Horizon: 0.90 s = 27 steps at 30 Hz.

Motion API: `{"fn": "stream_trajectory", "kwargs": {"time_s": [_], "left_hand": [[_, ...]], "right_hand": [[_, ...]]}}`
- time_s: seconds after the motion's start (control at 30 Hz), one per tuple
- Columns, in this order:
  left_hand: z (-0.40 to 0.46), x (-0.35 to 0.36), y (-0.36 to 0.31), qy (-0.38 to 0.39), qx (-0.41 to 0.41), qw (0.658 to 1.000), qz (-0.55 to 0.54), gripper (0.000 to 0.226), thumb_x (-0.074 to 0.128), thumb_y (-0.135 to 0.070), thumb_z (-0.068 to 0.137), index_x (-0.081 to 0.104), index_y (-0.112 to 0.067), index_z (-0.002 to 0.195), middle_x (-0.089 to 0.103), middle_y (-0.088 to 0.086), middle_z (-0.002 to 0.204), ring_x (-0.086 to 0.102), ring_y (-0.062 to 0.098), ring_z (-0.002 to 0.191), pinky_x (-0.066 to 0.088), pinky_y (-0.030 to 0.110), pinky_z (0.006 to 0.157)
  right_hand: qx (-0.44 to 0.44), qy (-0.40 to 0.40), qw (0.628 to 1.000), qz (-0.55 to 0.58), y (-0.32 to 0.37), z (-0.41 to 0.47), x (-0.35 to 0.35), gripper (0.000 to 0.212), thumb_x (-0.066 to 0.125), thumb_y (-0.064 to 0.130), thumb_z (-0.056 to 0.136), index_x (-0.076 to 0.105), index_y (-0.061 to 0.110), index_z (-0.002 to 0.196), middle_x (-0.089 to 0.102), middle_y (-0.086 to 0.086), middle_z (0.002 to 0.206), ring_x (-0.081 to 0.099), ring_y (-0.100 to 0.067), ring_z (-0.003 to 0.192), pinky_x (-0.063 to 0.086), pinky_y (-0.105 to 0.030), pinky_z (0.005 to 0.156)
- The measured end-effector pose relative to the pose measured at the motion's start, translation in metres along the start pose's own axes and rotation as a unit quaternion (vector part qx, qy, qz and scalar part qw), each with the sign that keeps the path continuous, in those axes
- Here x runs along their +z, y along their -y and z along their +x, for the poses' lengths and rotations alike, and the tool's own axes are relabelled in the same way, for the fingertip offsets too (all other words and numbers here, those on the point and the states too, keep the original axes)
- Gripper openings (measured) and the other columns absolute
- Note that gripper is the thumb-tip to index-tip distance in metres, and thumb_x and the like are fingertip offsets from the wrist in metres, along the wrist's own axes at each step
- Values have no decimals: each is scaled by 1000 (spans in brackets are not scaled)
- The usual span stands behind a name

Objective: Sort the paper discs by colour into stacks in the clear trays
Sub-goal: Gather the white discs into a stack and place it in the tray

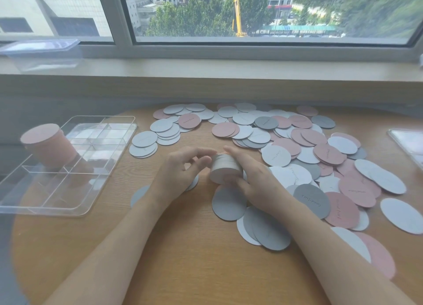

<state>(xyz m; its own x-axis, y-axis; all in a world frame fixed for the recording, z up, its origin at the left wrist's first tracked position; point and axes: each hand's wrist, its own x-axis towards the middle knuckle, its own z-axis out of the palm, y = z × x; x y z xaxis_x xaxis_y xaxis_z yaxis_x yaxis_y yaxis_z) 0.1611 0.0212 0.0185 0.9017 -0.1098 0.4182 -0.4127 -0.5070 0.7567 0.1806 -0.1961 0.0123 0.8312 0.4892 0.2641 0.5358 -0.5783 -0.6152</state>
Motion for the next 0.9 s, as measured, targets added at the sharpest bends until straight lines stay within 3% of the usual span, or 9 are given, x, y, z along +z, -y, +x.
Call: {"fn": "stream_trajectory", "kwargs": {"time_s": [0.07, 0.17, 0.3, 0.4, 0.5, 0.63, 0.7, 0.77, 0.9], "left_hand": [[-2, 1, 0, 33, 0, 999, 12, 38, 74, -20, 89, 68, -27, 126, 66, -27, 102, 60, 4, 95, 42, 10, 85], [-3, 5, 4, 70, 24, 997, 27, 62, 79, -13, 84, 56, -25, 140, 62, -31, 107, 59, 2, 97, 47, 14, 85], [-4, 7, 4, 55, 30, 998, 26, 62, 78, -9, 84, 56, -25, 140, 63, -20, 106, 62, 5, 92, 50, 16, 84], [-5, 8, 4, 49, 1, 999, -2, 62, 78, -9, 85, 56, -26, 140, 65, -14, 106, 65, 9, 99, 49, 15, 91], [-4, 8, 8, 74, -22, 996, 47, 66, 74, -25, 89, 45, -31, 148, 63, -13, 126, 61, 6, 111, 49, 23, 98], [-2, 15, 6, 131, -20, 982, 137, 74, 61, -27, 98, 19, -19, 159, 42, -10, 148, 37, -2, 130, 21, 0, 102], [-1, 17, 4, 140, -16, 976, 167, 76, 57, -28, 100, 11, -17, 159, 41, -1, 151, 35, 10, 136, 17, 4, 102], [-1, 19, 3, 152, -15, 968, 200, 76, 53, -32, 102, 6, -16, 159, 43, 3, 148, 36, 16, 133, 17, 9, 100], [-1, 21, 3, 163, 10, 951, 264, 74, 40, -43, 104, 3, -9, 158, 37, 8, 154, 34, 25, 137, 15, 17, 107]], "right_hand": [[-3, -4, 1000, -15, -1, 1, 2, 64, 60, 11, 95, 32, 19, 152, 40, 3, 152, 33, -1, 134, 13, 4, 101], [-1, 10, 1000, -26, 0, 3, 3, 71, 54, 13, 98, 15, 21, 157, 27, 4, 159, 22, -6, 143, 10, -1, 108], [12, 35, 999, -27, -2, 2, 3, 80, 52, 35, 100, -2, 28, 158, 23, 5, 161, 19, -10, 146, 16, -22, 117], [21, -2, 997, -75, -10, 2, 2, 83, 53, 42, 98, 1, 20, 159, 33, -1, 158, 24, -16, 145, 16, -32, 120], [11, 13, 992, -122, -7, 2, 2, 77, 49, 39, 101, 4, 15, 158, 30, -1, 159, 19, -13, 142, 9, -33, 121], [6, 19, 992, -122, -4, 1, 7, 77, 49, 32, 102, -1, 14, 158, 35, -2, 155, 20, -15, 139, 11, -33, 120], [-8, -5, 993, -114, -6, 2, 7, 75, 49, 32, 101, 4, 11, 158, 38, -5, 153, 26, -22, 140, 18, -40, 119], [-23, -29, 993, -114, -8, 3, 8, 74, 52, 27, 99, 9, 9, 157, 44, -8, 147, 29, -18, 133, 24, -43, 117], [-20, -24, 991, -131, -7, 2, 9, 77, 53, 22, 98, 6, 11, 158, 44, -6, 145, 26, -14, 126, 23, -44, 117]]}}
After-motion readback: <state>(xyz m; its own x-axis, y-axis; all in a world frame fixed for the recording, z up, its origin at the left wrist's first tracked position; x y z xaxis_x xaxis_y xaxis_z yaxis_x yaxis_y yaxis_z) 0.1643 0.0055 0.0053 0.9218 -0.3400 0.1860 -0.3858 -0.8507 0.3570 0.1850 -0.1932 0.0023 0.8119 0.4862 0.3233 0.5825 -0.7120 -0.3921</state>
